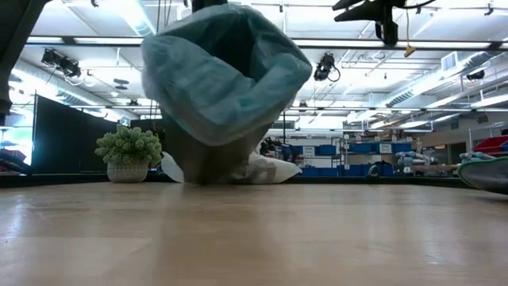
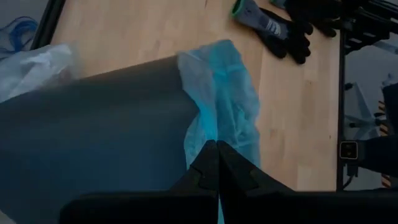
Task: Place trash/remove bag and relplace
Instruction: Insert the new blue trash bag into the trash bin
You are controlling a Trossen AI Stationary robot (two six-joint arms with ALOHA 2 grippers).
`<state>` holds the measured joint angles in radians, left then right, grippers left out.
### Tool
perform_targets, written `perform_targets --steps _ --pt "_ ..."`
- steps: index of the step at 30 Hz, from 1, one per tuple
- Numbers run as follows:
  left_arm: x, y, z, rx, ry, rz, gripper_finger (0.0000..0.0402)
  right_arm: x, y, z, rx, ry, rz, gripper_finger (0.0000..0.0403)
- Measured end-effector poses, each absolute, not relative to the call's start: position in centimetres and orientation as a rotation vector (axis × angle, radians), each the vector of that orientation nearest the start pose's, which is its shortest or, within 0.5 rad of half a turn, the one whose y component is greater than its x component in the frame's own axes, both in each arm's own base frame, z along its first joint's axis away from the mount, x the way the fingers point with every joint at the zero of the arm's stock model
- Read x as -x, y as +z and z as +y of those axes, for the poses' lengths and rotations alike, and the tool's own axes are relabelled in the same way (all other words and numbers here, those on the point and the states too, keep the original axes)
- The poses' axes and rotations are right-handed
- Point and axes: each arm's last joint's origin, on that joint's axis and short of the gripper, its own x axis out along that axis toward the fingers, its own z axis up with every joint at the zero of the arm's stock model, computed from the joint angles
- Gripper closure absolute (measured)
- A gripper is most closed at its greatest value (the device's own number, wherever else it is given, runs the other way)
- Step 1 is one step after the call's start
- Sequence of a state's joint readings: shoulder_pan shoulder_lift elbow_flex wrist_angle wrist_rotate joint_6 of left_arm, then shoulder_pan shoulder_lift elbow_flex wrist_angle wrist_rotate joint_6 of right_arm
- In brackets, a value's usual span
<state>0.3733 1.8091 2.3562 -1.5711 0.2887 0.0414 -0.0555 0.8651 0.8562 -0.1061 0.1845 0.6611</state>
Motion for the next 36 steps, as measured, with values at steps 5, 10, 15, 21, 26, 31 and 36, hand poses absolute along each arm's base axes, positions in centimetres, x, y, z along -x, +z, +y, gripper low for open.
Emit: perform_targets --steps 5,10,15,21,26,31,36 --pt "-29.2 45.7 10.5 0.326 0.041 0.964 0.0401 -19.0 35.5 -2.0 -0.654 -0.252 -0.002 0.0336" --pt "-29.4 45.9 9.9 0.421 -0.077 0.935 0.0401 -19.0 36.0 -2.2 -0.65 -0.209 -0.042 0.0336" --pt "-29.7 46.0 8.9 0.488 -0.13 0.934 0.0401 -19.0 36.2 -2.2 -0.65 -0.179 -0.063 0.0336" --pt "-30.0 46.3 7.9 0.583 -0.263 0.9 0.0401 -19.0 36.5 -2.0 -0.659 -0.126 -0.076 0.0336" --pt "-29.9 47.5 8.1 0.625 -0.325 0.795 0.0401 -19.0 36.8 -2.0 -0.68 -0.104 -0.104 0.0336" --pt "-29.6 47.9 9.5 0.599 -0.224 0.748 0.0401 -19.0 36.9 -2.0 -0.711 -0.099 -0.117 0.0336" --pt "-30.4 46.6 11.6 0.447 0.059 0.788 0.0401 -19.0 36.9 -2.0 -0.737 -0.103 -0.12 0.0336"
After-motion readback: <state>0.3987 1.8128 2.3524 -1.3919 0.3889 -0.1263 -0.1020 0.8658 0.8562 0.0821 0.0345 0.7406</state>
